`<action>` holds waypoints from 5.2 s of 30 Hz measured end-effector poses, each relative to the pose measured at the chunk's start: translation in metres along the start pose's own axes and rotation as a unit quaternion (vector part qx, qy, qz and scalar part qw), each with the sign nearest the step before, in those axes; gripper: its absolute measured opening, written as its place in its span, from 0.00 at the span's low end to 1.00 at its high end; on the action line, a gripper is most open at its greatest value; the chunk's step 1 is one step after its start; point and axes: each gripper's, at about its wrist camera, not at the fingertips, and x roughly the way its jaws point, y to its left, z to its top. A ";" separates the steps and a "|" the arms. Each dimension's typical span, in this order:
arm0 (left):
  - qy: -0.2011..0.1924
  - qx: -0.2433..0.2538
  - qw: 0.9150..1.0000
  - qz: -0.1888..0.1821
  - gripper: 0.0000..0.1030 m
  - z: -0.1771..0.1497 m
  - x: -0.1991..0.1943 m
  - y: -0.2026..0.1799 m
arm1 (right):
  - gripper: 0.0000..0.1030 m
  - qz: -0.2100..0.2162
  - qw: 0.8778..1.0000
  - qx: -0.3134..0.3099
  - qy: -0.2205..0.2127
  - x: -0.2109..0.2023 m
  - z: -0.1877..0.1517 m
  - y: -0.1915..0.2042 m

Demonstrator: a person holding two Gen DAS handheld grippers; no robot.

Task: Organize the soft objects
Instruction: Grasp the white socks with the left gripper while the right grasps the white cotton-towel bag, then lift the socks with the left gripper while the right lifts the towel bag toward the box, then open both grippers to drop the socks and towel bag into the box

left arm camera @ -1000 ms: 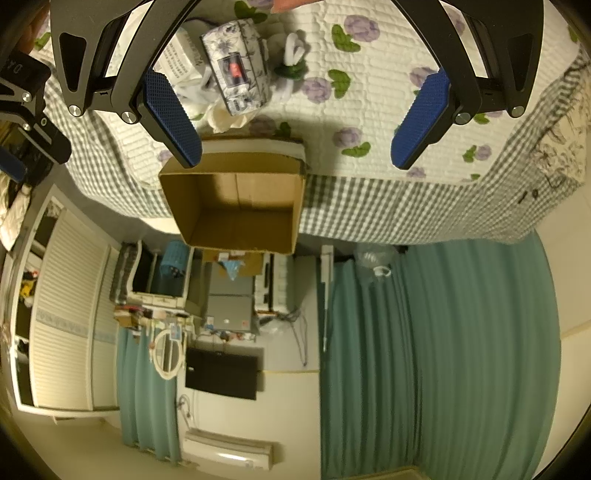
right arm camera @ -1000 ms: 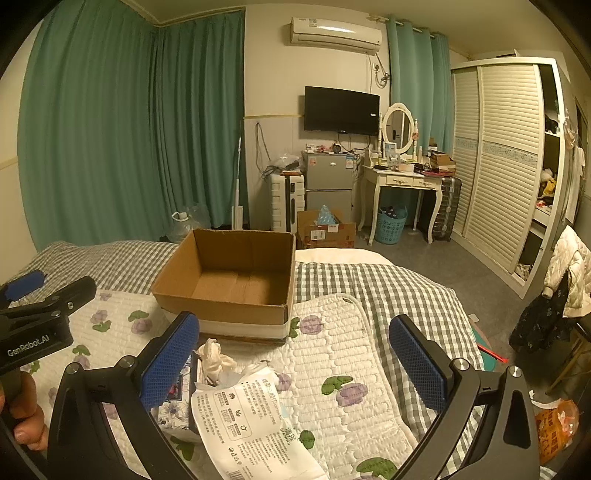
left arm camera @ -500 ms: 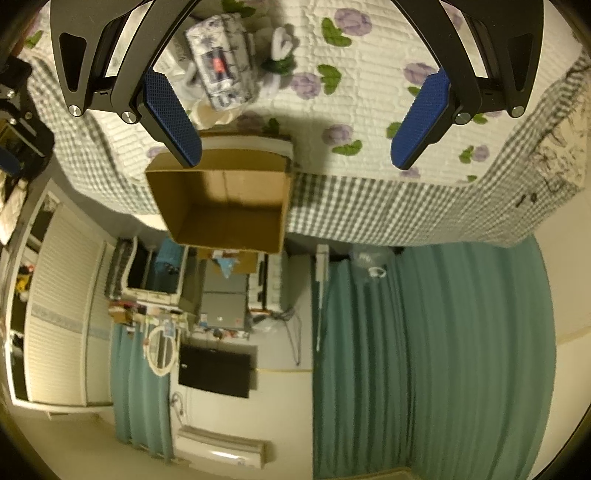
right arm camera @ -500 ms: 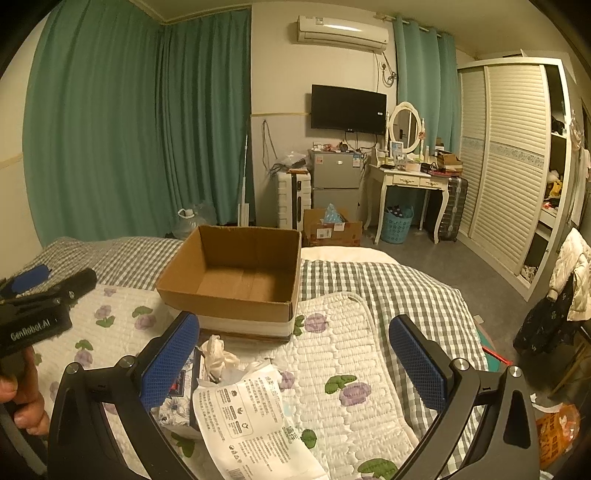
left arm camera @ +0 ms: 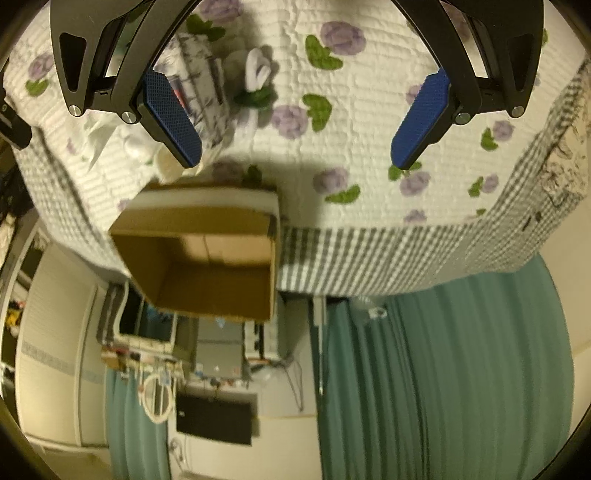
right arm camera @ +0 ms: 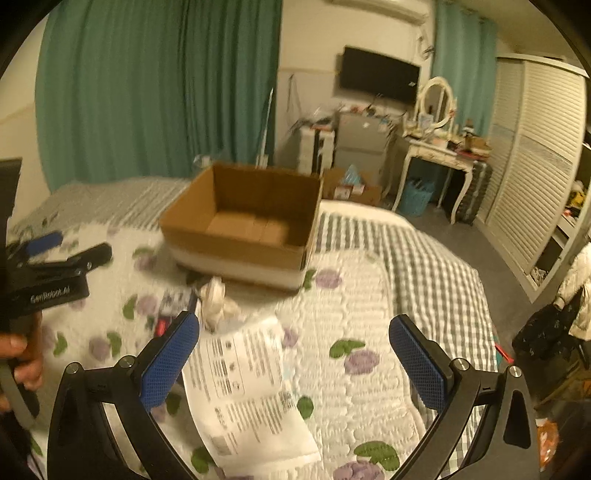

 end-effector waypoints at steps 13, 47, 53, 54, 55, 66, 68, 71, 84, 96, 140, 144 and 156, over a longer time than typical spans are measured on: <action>0.082 0.016 0.996 -0.014 1.00 -0.036 0.036 -0.006 | 1.00 0.037 0.987 -0.100 0.119 0.050 -0.037 0.040; 0.141 0.014 0.984 -0.109 0.20 -0.068 0.103 -0.018 | 0.37 0.096 0.983 -0.026 0.157 0.101 -0.054 0.026; 0.114 0.022 0.987 -0.112 0.20 -0.062 0.088 -0.021 | 0.31 0.088 0.988 0.010 0.126 0.089 -0.042 0.012; 0.110 0.020 0.988 -0.111 0.20 -0.057 0.085 -0.021 | 0.30 0.085 0.989 0.014 0.119 0.086 -0.040 0.010; 0.104 0.017 0.988 -0.110 0.20 -0.054 0.080 -0.020 | 0.30 0.084 0.990 0.018 0.112 0.083 -0.038 0.007; 0.010 0.043 0.996 -0.081 0.20 -0.012 0.006 -0.027 | 0.30 0.080 0.995 0.059 0.015 0.030 -0.011 -0.010; -0.009 0.046 0.995 -0.082 0.20 -0.002 -0.013 -0.026 | 0.30 0.077 0.995 0.061 0.001 0.017 -0.005 -0.012; -0.040 0.046 0.994 -0.087 0.20 0.012 -0.046 -0.022 | 0.30 0.069 0.995 0.062 -0.032 -0.012 0.010 -0.015; -0.179 0.008 0.980 -0.086 0.20 0.076 -0.164 0.013 | 0.30 0.066 0.979 0.053 -0.184 -0.135 0.080 -0.004; -0.226 0.027 0.967 -0.113 0.20 0.129 -0.147 -0.004 | 0.31 0.048 0.960 0.027 -0.274 -0.143 0.143 0.012; -0.009 0.029 0.994 -0.106 0.66 0.114 0.128 -0.047 | 0.67 0.011 0.999 -0.032 -0.038 0.191 0.132 0.010; -0.047 0.031 0.995 -0.085 0.72 0.122 0.100 -0.040 | 0.67 0.001 0.997 -0.015 -0.069 0.162 0.139 -0.003; -0.133 -0.031 0.988 -0.076 0.88 0.133 -0.013 0.009 | 0.95 -0.019 0.983 0.023 -0.182 0.019 0.147 -0.036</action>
